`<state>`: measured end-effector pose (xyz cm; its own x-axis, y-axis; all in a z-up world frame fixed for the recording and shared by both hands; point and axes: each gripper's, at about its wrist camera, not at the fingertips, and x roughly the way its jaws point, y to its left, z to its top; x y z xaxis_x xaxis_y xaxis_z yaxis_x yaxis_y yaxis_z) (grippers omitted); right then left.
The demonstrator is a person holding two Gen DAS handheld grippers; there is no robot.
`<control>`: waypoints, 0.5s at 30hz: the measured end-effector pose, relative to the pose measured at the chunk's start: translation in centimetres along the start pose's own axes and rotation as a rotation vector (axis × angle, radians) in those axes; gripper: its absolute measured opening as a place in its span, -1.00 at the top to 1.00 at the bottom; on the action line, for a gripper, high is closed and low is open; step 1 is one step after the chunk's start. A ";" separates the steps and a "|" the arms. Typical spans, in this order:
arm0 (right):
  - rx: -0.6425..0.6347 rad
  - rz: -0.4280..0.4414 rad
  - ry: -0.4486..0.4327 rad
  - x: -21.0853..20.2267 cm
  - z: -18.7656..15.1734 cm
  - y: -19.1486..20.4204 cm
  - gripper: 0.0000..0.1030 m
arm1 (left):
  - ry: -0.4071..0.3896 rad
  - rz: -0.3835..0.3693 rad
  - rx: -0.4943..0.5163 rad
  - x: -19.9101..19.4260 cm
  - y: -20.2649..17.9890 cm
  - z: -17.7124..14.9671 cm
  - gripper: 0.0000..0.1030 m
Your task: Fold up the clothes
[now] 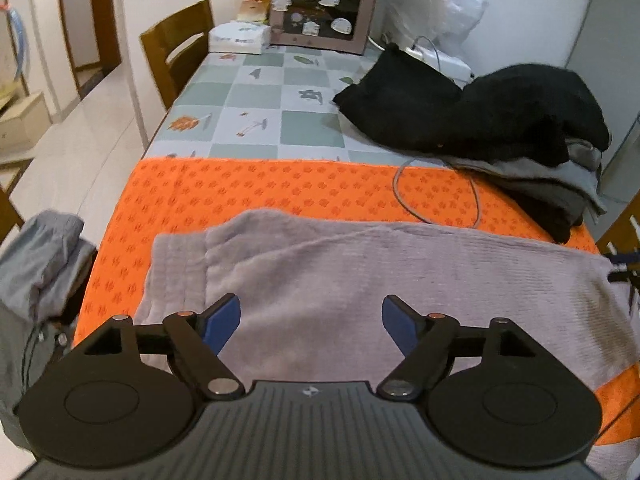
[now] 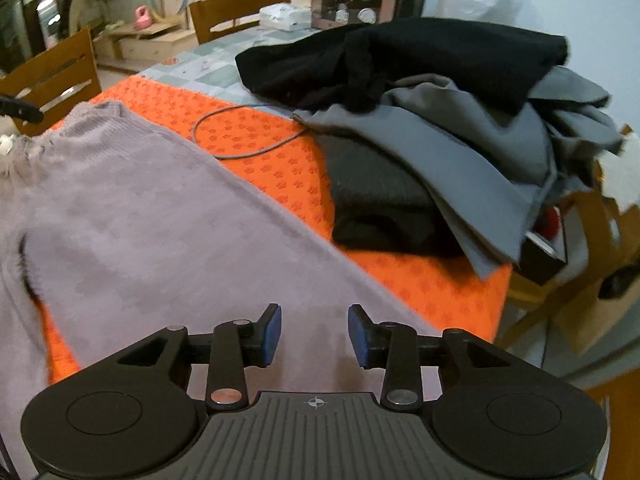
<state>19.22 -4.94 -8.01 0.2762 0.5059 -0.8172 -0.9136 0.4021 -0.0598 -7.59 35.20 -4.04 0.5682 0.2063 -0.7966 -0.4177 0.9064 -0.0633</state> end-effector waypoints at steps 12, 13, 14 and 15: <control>-0.081 0.062 0.137 7.6 3.0 -3.8 0.22 | 0.098 0.010 0.080 7.6 1.2 4.8 -0.64; -0.075 0.071 0.142 7.9 3.0 -4.1 0.22 | 0.103 0.017 0.082 8.3 1.4 5.2 -0.64; -0.066 0.079 0.141 8.1 3.1 -4.3 0.22 | 0.107 0.017 0.079 9.0 1.6 5.6 -0.64; -0.054 0.089 0.140 8.2 3.2 -4.5 0.22 | 0.108 0.019 0.077 9.6 1.9 6.0 -0.64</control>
<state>26.60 -0.19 -12.65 0.1530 0.4252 -0.8921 -0.9484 0.3169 -0.0116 1.34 41.09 -8.19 0.4791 0.1862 -0.8578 -0.3699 0.9291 -0.0048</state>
